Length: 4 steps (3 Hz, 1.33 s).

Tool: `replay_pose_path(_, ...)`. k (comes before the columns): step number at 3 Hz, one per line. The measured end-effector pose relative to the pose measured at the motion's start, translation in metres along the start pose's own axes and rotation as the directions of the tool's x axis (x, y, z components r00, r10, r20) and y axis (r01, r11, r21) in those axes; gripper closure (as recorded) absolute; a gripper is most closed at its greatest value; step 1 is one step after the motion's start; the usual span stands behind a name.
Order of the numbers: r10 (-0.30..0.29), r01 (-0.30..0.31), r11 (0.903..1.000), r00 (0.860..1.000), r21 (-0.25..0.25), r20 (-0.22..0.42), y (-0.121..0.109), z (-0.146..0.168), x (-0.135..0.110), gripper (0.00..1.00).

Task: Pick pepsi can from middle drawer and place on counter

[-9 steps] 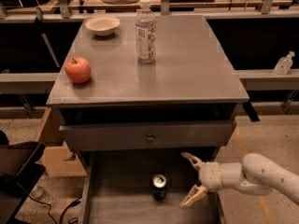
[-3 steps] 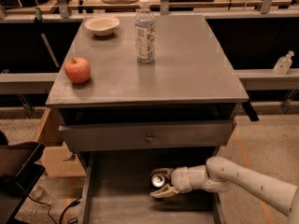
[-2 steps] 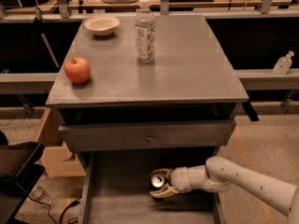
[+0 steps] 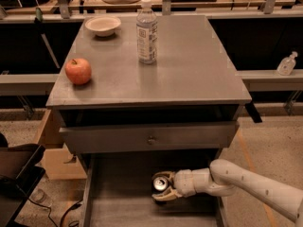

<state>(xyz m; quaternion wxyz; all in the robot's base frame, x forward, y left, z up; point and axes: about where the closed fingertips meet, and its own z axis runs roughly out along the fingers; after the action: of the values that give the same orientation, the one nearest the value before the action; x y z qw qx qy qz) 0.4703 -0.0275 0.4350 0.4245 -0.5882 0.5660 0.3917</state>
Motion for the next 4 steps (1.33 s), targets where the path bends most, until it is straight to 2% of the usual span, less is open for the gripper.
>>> replay_pose_path(1, 0.014, -0.014, 0.9996, 1.000, -0.023, 0.023, 0.013, -0.016, -0.024, 1.00)
replay_pose_path(2, 0.047, -0.046, 0.9981, 0.998, -0.040, 0.030, 0.019, -0.054, -0.063, 1.00)
replay_pose_path(3, 0.089, -0.088, 0.9957, 0.996, -0.028, 0.024, 0.022, -0.095, -0.103, 1.00)
replay_pose_path(4, 0.159, -0.159, 0.9871, 0.986, 0.015, 0.043, 0.015, -0.144, -0.145, 1.00)
